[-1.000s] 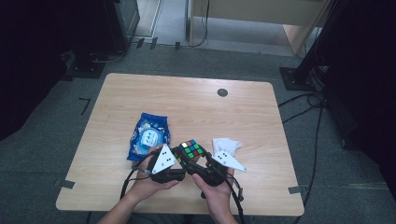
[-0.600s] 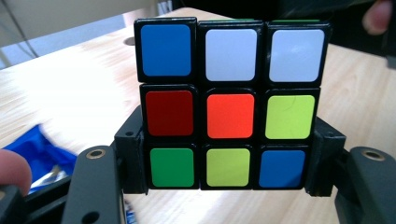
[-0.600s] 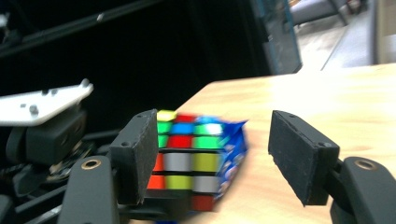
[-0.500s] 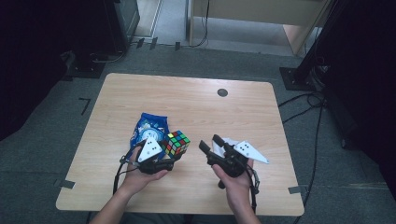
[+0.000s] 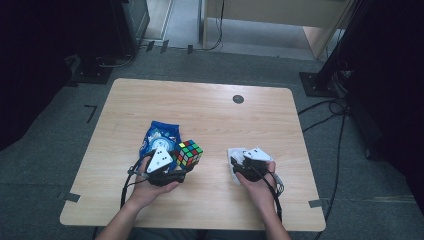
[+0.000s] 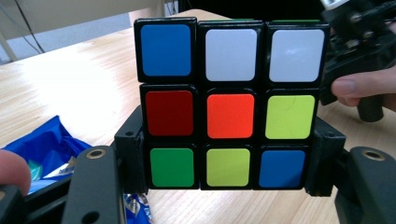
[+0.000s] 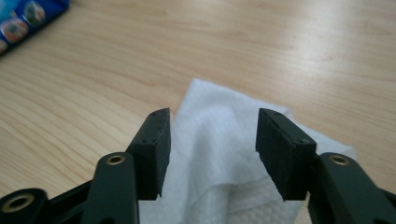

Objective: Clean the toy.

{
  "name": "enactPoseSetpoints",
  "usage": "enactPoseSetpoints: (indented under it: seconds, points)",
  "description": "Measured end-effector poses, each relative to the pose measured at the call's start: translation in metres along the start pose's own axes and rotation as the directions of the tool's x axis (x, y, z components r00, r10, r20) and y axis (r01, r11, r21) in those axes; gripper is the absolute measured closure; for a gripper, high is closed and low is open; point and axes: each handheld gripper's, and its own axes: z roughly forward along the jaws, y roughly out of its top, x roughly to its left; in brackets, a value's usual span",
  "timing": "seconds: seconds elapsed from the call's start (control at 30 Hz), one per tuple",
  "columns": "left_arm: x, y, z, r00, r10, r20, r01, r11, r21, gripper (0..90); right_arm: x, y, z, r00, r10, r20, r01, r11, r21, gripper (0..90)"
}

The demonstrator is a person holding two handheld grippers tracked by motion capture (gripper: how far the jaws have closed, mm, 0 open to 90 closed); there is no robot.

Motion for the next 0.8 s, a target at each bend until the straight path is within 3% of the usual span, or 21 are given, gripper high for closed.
enactPoseSetpoints:
  seconds: [0.1, 0.17, 0.3, 0.4, 0.5, 0.6, 0.7, 0.8]
  points:
    - [-0.002, 0.0, 0.001, 1.0, 0.001, 0.004, -0.001, 1.0, 0.003, 34.1, -0.004, -0.003, 0.002, 0.9996, 0.013, 0.027, -0.014, 1.0, 0.026, 57.2]
    - [-0.002, 0.0, 0.001, 1.0, 0.0, 0.006, 0.0, 1.0, 0.0, 34.2, -0.008, -0.006, 0.003, 0.9994, 0.027, 0.021, -0.028, 0.998, 0.048, 61.2]
    - [-0.004, 0.0, 0.001, 0.9999, 0.007, 0.009, -0.007, 1.0, -0.001, 34.2, -0.01, -0.007, 0.001, 0.9997, 0.023, -0.006, -0.023, 0.998, 0.054, 83.7]
    - [-0.005, 0.0, 0.002, 0.9998, 0.011, 0.014, -0.011, 0.9999, -0.001, 34.2, -0.008, -0.004, -0.001, 0.9986, 0.038, -0.037, -0.036, 0.997, 0.062, 88.9]
    - [-0.006, 0.0, 0.002, 0.9998, 0.014, 0.016, -0.014, 0.9999, -0.001, 34.2, 0.0, 0.006, -0.013, 0.989, 0.065, -0.133, -0.064, 0.998, 0.007, 89.1]
    - [-0.007, -0.001, 0.003, 0.9996, 0.019, 0.021, -0.019, 0.9998, 0.004, 34.2, 0.018, 0.025, -0.034, 0.9713, 0.062, -0.23, -0.083, 0.993, -0.086, 89.2]
    - [-0.011, -0.001, 0.005, 0.999, 0.032, 0.031, -0.033, 0.9994, 0.006, 34.2, 0.041, 0.045, -0.06, 0.9533, 0.009, -0.302, -0.073, 0.977, -0.202, 89.1]
    - [-0.017, -0.001, 0.007, 0.998, 0.046, 0.043, -0.047, 0.9989, 0.006, 34.2, 0.063, 0.06, -0.083, 0.9331, -0.049, -0.356, -0.063, 0.954, -0.294, 89.1]
